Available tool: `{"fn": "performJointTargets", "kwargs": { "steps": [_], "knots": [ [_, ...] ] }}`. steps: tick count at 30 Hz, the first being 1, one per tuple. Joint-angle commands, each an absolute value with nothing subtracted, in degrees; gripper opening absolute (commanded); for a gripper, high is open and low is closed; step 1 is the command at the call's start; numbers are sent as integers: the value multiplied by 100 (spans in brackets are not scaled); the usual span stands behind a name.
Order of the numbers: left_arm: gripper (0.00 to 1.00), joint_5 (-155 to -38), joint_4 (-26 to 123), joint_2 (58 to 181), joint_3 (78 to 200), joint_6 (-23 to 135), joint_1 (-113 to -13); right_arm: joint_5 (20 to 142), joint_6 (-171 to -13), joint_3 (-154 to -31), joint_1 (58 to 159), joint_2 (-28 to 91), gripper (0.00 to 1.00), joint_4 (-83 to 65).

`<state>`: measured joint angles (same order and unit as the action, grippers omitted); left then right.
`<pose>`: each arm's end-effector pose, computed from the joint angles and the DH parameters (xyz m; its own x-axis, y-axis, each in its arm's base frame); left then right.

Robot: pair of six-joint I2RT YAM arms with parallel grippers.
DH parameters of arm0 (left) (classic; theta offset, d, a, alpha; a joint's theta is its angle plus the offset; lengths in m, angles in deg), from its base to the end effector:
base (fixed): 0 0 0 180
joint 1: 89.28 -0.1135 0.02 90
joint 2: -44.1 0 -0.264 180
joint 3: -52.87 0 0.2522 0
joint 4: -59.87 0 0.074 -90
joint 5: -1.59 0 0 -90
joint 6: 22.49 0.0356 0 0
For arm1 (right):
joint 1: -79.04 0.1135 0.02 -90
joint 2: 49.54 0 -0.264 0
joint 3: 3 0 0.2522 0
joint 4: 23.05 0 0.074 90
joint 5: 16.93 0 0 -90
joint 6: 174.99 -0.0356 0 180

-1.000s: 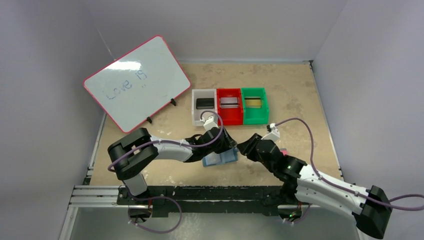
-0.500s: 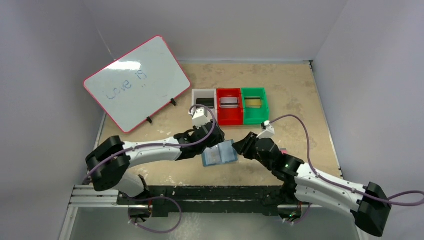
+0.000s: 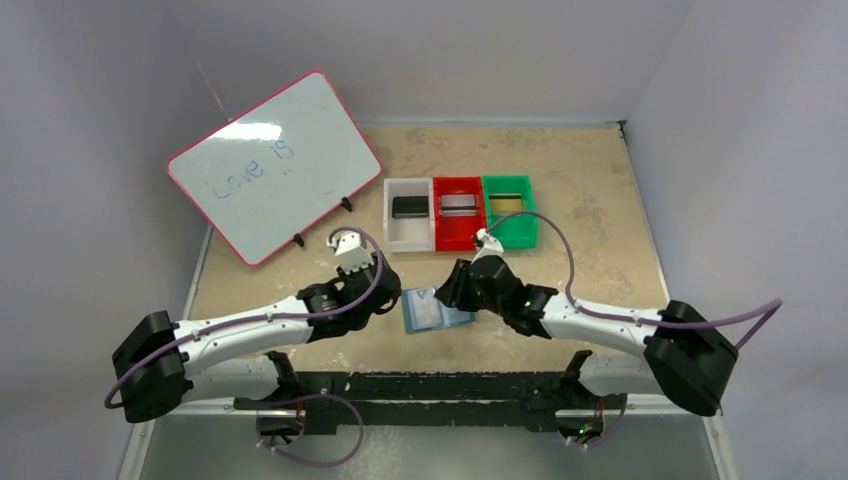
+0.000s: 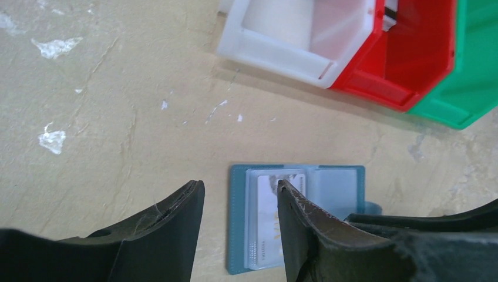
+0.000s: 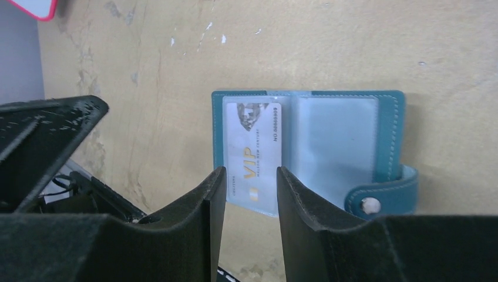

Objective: Take the credit cards out of the card holder

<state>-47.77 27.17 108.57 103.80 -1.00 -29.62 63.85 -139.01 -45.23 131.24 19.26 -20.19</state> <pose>0.1318 -0.1793 0.2197 -0.5313 -0.4901 -0.6911 -0.1829 0.8628 -0.4712 0.1548 0.1902 0.1932 -0.7389 0.3507 -0.5754 -0.1643 0.7344 0.6585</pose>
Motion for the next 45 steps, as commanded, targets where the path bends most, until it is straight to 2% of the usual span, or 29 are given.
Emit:
{"fn": "performJointTargets", "kwargs": {
  "steps": [1, 11, 24, 45],
  "knots": [
    [48, -4908, 2621, 10758, 10238, -347, -2963, 6751, -13646, -4884, 13039, 2292, 39, -2375],
    [41, -5664, 3141, 11256, 10310, -279, -2980, 7641, -13772, -4482, 12611, 2705, 36, -3225],
    [39, -6653, 3857, 11891, 10405, 6, -3101, 7870, -13757, -4483, 12414, 3297, 32, -3334],
    [29, -6995, 3850, 12588, 10603, 353, -3123, 8244, -14108, -4105, 12404, 3581, 21, -3993]
  ]
}}
